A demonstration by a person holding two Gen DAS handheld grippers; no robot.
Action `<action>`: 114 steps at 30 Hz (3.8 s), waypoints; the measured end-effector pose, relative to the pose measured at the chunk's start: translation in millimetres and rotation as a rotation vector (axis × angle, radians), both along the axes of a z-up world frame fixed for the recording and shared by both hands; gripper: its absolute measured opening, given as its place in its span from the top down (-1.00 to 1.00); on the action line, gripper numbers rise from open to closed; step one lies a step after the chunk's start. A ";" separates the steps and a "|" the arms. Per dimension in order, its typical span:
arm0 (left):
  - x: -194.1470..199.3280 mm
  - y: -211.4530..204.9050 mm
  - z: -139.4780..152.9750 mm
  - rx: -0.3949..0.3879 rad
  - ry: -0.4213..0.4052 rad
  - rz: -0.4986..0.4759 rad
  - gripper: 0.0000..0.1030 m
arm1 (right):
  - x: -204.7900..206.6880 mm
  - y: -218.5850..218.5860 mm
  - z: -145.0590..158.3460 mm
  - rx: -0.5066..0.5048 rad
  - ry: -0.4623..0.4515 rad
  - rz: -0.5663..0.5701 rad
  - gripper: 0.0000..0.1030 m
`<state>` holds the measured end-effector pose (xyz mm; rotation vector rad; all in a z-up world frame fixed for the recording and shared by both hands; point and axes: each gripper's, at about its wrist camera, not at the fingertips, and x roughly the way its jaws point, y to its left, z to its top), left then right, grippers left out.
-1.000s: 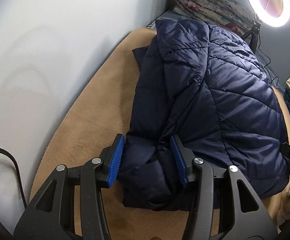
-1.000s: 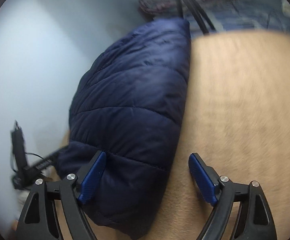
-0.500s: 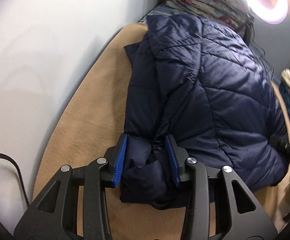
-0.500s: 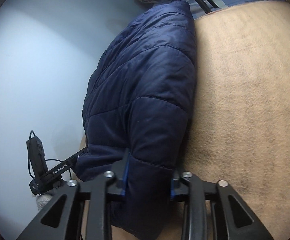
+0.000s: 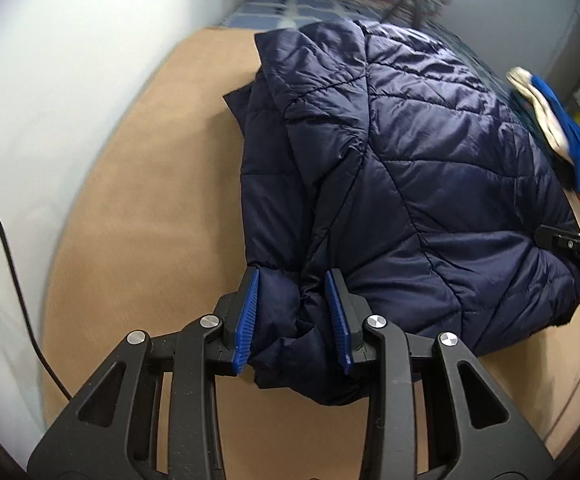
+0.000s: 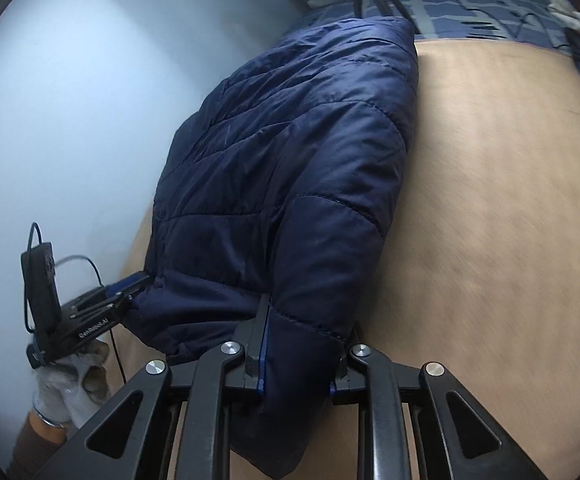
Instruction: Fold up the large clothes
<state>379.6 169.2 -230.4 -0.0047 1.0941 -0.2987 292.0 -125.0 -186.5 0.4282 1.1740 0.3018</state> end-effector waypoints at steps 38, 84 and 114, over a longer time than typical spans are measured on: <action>-102.9 -83.9 86.5 -0.114 -0.160 -0.166 0.35 | -146.4 -94.4 98.8 -0.389 -0.266 -0.125 0.24; 1.6 -14.2 -51.9 -0.837 0.446 -0.001 -0.57 | -153.5 -197.9 -15.0 0.128 -0.109 -0.250 -0.95; 8.0 -86.5 -29.5 -0.634 0.336 -0.176 0.15 | -116.9 -168.1 -50.5 0.361 -0.057 -0.176 -0.05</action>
